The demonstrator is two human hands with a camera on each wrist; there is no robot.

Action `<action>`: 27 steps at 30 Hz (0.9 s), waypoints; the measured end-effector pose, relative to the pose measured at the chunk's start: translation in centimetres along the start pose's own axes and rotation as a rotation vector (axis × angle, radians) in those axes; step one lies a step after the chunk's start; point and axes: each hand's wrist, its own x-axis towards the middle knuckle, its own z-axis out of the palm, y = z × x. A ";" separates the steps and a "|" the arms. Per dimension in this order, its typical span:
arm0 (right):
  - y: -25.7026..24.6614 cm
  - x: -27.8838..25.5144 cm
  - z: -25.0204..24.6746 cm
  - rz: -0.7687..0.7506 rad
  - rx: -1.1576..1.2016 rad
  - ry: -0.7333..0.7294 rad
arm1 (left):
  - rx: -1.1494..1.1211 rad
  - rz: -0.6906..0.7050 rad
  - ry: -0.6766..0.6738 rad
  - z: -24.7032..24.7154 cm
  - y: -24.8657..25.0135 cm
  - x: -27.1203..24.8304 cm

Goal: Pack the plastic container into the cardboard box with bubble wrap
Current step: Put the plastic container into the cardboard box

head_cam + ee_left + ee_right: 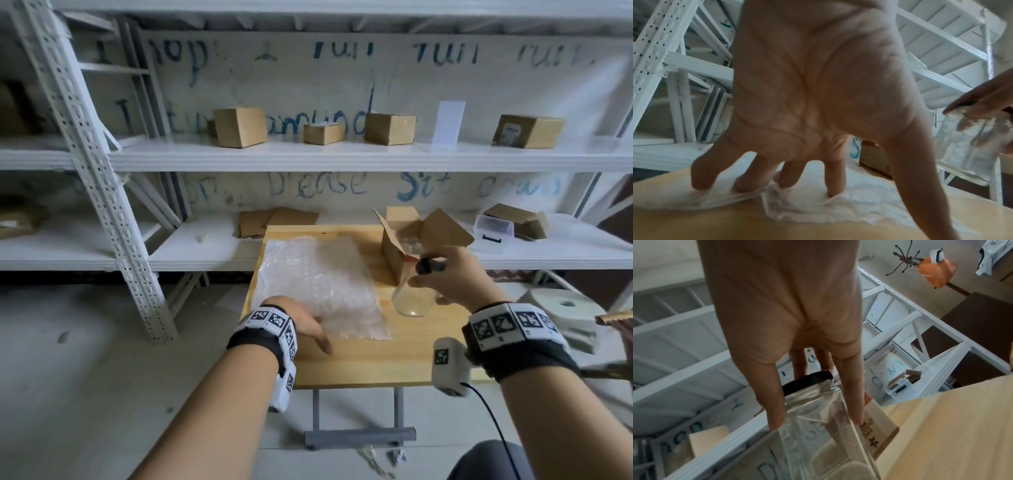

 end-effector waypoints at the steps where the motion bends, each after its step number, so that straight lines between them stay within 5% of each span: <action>1: -0.6 -0.1 0.1 -0.015 0.042 0.002 | 0.004 -0.008 -0.025 0.1 0.1 0.1; 15: -2.2 -1.2 5.7 0.074 0.359 -0.161 | 0.070 0.024 -0.074 1.0 1.5 0.2; 27: -0.9 -1.5 8.7 0.088 0.553 -0.216 | -0.007 0.023 0.094 2.4 0.6 -0.9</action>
